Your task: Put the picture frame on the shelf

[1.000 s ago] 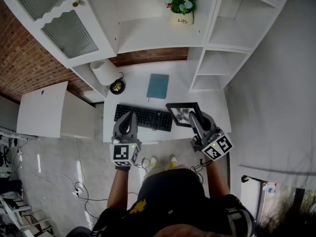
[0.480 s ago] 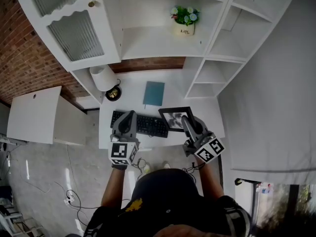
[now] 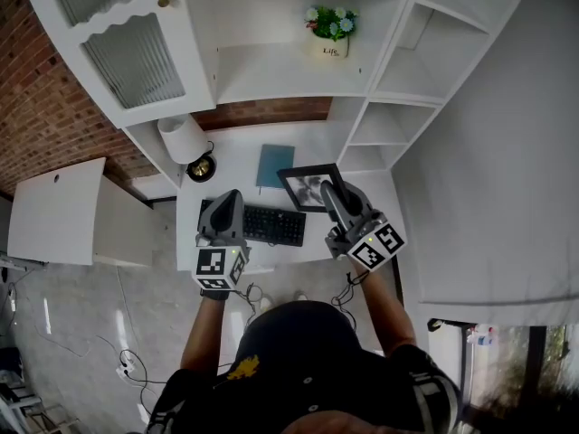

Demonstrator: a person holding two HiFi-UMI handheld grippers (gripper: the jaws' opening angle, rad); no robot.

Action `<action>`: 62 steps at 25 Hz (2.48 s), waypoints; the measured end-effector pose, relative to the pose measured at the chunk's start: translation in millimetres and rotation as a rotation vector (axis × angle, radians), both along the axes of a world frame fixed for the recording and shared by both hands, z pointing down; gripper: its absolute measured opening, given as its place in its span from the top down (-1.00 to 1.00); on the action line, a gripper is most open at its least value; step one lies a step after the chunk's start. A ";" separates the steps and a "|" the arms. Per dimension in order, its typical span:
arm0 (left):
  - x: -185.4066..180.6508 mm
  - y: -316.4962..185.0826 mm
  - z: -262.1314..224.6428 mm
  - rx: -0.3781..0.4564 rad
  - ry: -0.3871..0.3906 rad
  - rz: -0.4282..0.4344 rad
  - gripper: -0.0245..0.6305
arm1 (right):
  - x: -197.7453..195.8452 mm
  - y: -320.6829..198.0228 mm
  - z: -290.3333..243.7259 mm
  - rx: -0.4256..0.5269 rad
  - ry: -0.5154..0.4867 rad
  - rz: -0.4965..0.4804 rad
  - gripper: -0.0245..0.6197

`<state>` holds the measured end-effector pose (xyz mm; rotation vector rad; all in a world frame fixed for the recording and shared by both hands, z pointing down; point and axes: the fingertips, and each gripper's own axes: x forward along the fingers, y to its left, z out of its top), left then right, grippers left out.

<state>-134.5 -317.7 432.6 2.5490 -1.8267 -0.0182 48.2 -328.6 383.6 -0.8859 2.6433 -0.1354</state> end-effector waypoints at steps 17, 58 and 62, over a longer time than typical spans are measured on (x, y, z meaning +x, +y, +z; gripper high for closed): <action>-9.5 -38.3 -41.5 0.058 -0.048 0.021 0.87 | -27.8 -86.8 -77.8 0.115 -0.031 -0.015 0.85; -16.1 -98.4 -82.4 0.120 -0.030 0.058 0.87 | -114.2 -274.7 -138.4 0.079 0.010 0.007 0.85; -12.4 -102.4 -81.2 0.119 -0.018 0.066 0.87 | -120.1 -280.0 -138.4 0.092 0.020 0.019 0.85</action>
